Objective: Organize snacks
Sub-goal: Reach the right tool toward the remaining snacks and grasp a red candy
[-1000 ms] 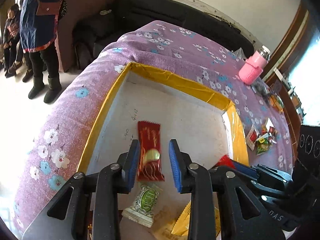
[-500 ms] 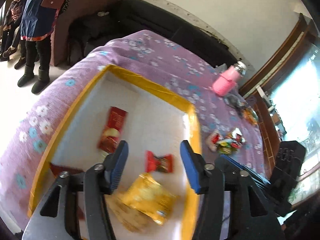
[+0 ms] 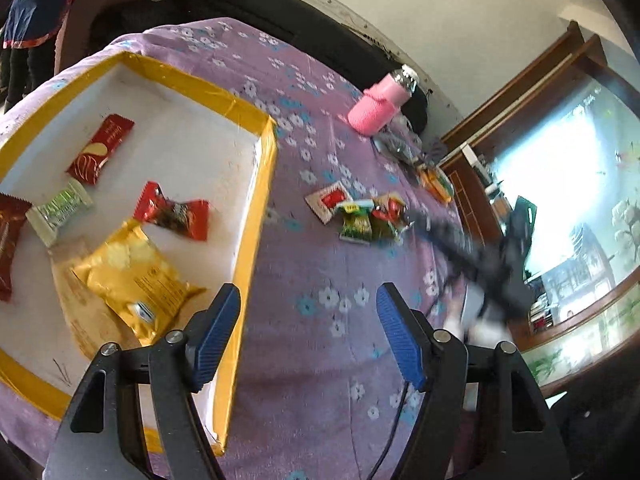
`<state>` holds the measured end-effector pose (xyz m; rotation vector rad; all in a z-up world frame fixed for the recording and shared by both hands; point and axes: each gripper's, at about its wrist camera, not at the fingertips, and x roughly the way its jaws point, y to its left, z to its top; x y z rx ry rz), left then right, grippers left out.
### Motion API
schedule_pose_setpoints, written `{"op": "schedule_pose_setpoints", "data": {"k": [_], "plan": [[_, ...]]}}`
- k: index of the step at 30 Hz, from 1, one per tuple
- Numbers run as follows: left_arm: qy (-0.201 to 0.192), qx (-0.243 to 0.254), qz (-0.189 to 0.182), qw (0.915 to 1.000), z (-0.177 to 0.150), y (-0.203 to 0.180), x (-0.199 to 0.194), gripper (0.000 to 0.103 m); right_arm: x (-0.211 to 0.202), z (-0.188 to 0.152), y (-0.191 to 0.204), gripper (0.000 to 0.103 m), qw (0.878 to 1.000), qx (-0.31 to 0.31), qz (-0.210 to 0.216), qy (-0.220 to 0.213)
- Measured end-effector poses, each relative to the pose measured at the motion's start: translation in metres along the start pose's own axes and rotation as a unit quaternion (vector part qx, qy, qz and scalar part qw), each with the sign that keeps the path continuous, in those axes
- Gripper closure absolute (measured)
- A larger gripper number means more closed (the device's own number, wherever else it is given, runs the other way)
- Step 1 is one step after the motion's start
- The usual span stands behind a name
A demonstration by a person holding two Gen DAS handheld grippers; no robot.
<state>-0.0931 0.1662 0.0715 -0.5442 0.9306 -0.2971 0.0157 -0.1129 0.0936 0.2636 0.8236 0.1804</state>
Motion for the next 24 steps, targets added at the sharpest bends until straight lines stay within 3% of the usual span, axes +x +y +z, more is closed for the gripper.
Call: {"op": "schedule_pose_setpoints", "data": {"k": [3, 6, 7, 9, 10, 11, 13, 14, 15, 17, 19, 21, 22, 24], "plan": [[-0.002, 0.002, 0.006, 1.0000, -0.005, 0.000, -0.001, 0.033, 0.021, 0.026, 0.010, 0.063, 0.999, -0.024, -0.038, -0.012], [-0.007, -0.001, 0.011, 0.9999, -0.007, 0.003, -0.003, 0.033, 0.056, 0.044, 0.019, 0.064, 0.997, -0.042, -0.057, 0.011], [-0.008, -0.002, 0.013, 0.9999, -0.007, 0.005, -0.004, 0.033, 0.066, 0.046, 0.021, 0.068, 0.997, -0.044, -0.061, 0.020], [-0.007, -0.003, 0.015, 0.9999, -0.008, 0.008, -0.005, 0.033, 0.091, 0.043, 0.026, 0.073, 0.992, -0.067, -0.086, 0.058], [-0.007, -0.002, 0.015, 0.9999, -0.008, 0.010, -0.007, 0.033, 0.101, 0.036, 0.028, 0.085, 0.989, -0.080, -0.089, 0.086], [-0.008, 0.000, 0.016, 0.9998, -0.009, 0.011, -0.008, 0.033, 0.105, 0.028, 0.028, 0.087, 0.986, -0.090, -0.085, 0.111], [-0.010, 0.006, 0.019, 0.9998, -0.008, 0.012, -0.010, 0.033, 0.086, 0.017, 0.030, 0.086, 0.984, -0.116, -0.089, 0.099], [-0.011, 0.009, 0.018, 0.9997, -0.007, 0.012, -0.010, 0.033, 0.076, 0.015, 0.028, 0.086, 0.985, -0.113, -0.072, 0.108], [-0.012, 0.012, 0.019, 0.9997, -0.007, 0.012, -0.010, 0.033, 0.063, 0.010, 0.021, 0.088, 0.986, -0.094, -0.026, 0.137], [-0.010, 0.012, 0.016, 0.9998, -0.007, 0.012, -0.006, 0.033, 0.043, -0.006, 0.010, 0.090, 0.977, -0.077, 0.033, 0.195], [-0.005, 0.014, 0.009, 0.9999, -0.009, 0.009, -0.001, 0.033, 0.017, -0.012, 0.002, 0.087, 0.980, -0.086, 0.040, 0.173], [0.004, 0.018, 0.008, 0.9998, -0.011, 0.004, 0.005, 0.033, -0.013, -0.014, -0.015, 0.083, 0.990, -0.078, 0.024, 0.118], [0.010, 0.021, 0.005, 0.9997, -0.013, 0.001, 0.009, 0.033, -0.022, -0.015, -0.022, 0.073, 0.992, -0.076, 0.007, 0.095], [0.016, 0.029, 0.004, 0.9995, -0.015, -0.005, 0.012, 0.033, -0.026, -0.016, -0.032, 0.065, 0.994, -0.069, -0.008, 0.080]]}}
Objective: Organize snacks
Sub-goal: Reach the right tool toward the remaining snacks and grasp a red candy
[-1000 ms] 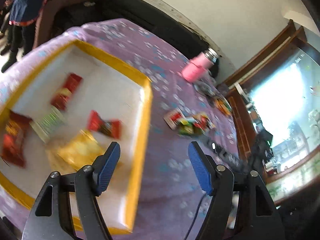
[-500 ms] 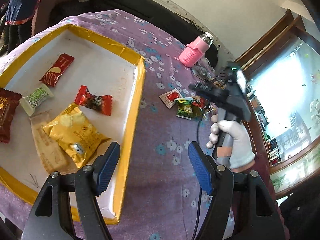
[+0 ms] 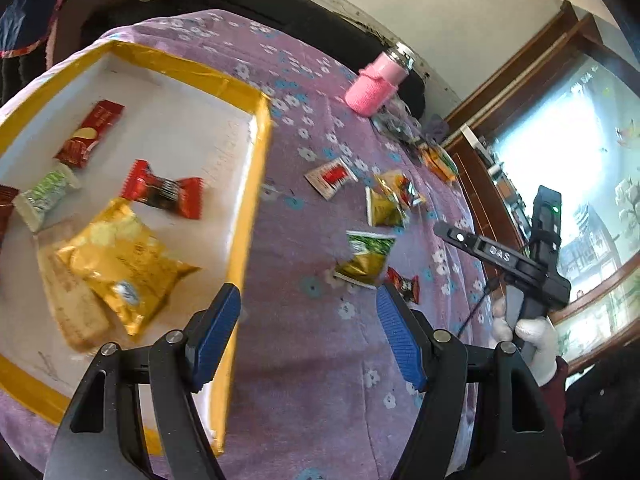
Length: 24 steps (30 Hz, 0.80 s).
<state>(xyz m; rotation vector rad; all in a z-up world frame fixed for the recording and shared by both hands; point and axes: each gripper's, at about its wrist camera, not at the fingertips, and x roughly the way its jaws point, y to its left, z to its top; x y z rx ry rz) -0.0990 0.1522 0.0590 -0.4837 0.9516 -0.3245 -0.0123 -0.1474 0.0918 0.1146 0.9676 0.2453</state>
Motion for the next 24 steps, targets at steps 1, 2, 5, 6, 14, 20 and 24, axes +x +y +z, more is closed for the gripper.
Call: {"op": "schedule_pose_setpoints", "data": {"k": [1, 2, 5, 6, 14, 20, 24], "plan": [[0.002, 0.006, 0.001, 1.0000, -0.001, -0.004, 0.001, 0.033, 0.003, -0.002, -0.004, 0.065, 1.000, 0.010, 0.002, 0.003], [0.003, 0.009, 0.000, 1.0000, -0.002, -0.006, 0.000, 0.033, 0.009, -0.002, -0.006, 0.065, 1.000, 0.021, 0.008, 0.010], [0.000, 0.015, 0.004, 0.9999, -0.003, -0.009, -0.002, 0.033, 0.030, 0.008, 0.000, 0.063, 0.999, 0.039, 0.014, 0.010], [-0.001, 0.015, 0.005, 0.9999, -0.003, -0.009, -0.003, 0.033, 0.039, 0.014, 0.004, 0.058, 0.999, 0.042, -0.001, 0.003], [-0.005, 0.006, 0.008, 0.9999, -0.002, 0.001, -0.009, 0.033, 0.099, 0.045, 0.030, 0.046, 0.996, 0.021, -0.087, 0.013], [-0.005, 0.004, 0.000, 1.0000, -0.002, 0.003, -0.008, 0.033, 0.073, 0.016, 0.034, 0.058, 0.993, -0.050, -0.073, 0.081], [-0.004, 0.012, 0.003, 0.9999, -0.004, -0.003, -0.003, 0.033, 0.042, -0.024, -0.009, 0.060, 0.989, -0.024, -0.062, 0.132]]}}
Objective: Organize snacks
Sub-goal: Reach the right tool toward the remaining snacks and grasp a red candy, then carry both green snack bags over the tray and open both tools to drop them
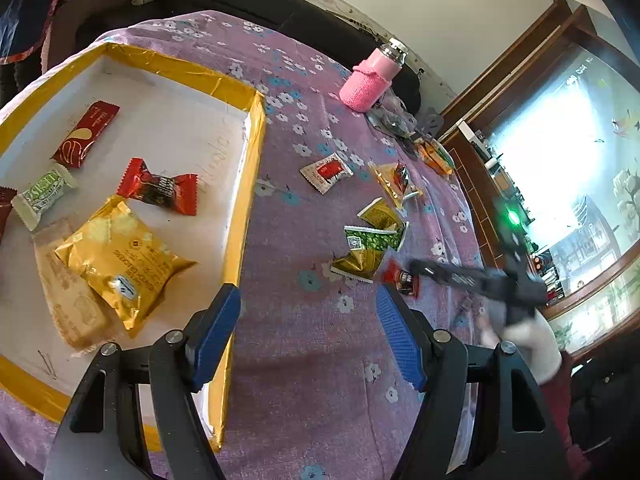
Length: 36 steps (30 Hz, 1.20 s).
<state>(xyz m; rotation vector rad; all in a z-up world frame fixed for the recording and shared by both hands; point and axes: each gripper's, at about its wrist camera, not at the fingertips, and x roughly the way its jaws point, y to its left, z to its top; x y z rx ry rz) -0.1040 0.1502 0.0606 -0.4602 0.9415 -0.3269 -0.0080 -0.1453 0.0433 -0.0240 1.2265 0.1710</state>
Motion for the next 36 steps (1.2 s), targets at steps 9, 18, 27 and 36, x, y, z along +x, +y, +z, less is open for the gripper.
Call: {"op": "schedule_pose_setpoints", "data": {"k": [9, 18, 27, 36], "plan": [[0.012, 0.073, -0.004, 0.9972, -0.014, -0.048, 0.009, 0.033, -0.035, -0.022, -0.014, 0.046, 0.991, -0.012, 0.028, -0.131], [-0.004, 0.093, 0.032, 0.9951, -0.015, -0.052, -0.004, 0.033, 0.020, 0.035, 0.056, 0.039, 0.986, -0.116, -0.026, -0.119], [0.025, 0.115, 0.040, 0.9922, -0.008, -0.062, 0.031, 0.033, 0.011, 0.015, 0.027, 0.057, 0.990, -0.043, 0.023, -0.135], [0.047, 0.161, 0.085, 0.9821, 0.010, -0.086, 0.101, 0.033, 0.001, 0.008, -0.018, 0.058, 0.978, 0.051, 0.109, -0.173]]}}
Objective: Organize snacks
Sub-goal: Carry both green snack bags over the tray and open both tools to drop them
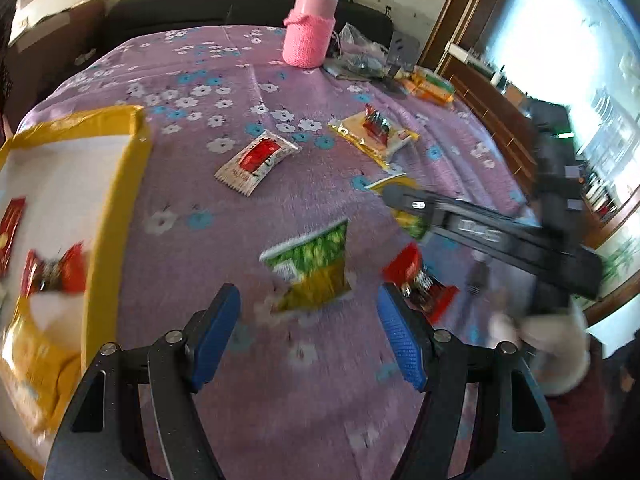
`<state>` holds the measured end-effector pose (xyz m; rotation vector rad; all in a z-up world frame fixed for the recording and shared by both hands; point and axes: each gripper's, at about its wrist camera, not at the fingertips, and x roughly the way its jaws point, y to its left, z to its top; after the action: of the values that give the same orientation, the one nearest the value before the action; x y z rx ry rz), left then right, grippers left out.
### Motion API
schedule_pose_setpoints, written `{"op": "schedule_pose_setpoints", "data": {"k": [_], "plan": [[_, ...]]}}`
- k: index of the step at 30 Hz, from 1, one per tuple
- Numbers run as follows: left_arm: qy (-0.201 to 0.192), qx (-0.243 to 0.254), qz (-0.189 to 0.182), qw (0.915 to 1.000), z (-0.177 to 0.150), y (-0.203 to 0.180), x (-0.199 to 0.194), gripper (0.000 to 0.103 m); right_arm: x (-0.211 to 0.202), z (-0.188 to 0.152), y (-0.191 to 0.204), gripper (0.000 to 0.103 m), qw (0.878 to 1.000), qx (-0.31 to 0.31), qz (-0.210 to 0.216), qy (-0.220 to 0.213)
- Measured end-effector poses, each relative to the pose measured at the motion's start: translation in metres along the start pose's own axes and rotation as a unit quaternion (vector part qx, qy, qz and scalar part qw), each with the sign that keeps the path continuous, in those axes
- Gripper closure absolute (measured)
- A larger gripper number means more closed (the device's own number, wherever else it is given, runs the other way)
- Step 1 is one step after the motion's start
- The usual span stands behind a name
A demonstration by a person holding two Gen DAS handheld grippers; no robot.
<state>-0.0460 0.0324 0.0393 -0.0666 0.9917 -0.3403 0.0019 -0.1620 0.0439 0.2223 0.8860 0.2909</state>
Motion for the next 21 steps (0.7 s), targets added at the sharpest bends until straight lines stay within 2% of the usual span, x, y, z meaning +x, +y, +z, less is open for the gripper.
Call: {"op": "schedule_pose_setpoints", "data": {"k": [1, 6, 7, 8, 9, 15, 21], "plan": [[0.004, 0.005, 0.010, 0.9999, 0.003, -0.003, 0.009, 0.033, -0.002, 0.000, -0.001, 0.058, 1.000, 0.004, 0.005, -0.002], [0.006, 0.025, 0.013, 0.9996, 0.011, -0.011, 0.033, 0.033, -0.002, 0.000, -0.001, 0.058, 1.000, 0.005, 0.016, -0.003], [0.003, 0.031, 0.014, 0.9994, 0.012, -0.013, 0.034, 0.042, -0.002, -0.001, -0.001, 0.058, 1.000, 0.005, 0.018, -0.002], [0.000, 0.037, 0.014, 0.9992, 0.011, -0.015, 0.035, 0.070, -0.002, -0.001, -0.001, 0.058, 1.000, 0.005, 0.019, -0.002], [0.004, 0.041, 0.010, 0.9991, 0.010, -0.015, 0.037, 0.073, -0.002, -0.001, -0.001, 0.058, 1.000, 0.005, 0.020, -0.002], [-0.007, 0.025, 0.001, 0.9997, 0.006, -0.009, 0.026, 0.073, -0.002, -0.003, -0.002, 0.058, 1.000, 0.010, 0.026, -0.004], [-0.038, -0.012, -0.020, 0.9990, 0.000, 0.007, -0.013, 0.073, -0.005, -0.004, -0.001, 0.058, 0.999, 0.015, 0.035, -0.015]]}}
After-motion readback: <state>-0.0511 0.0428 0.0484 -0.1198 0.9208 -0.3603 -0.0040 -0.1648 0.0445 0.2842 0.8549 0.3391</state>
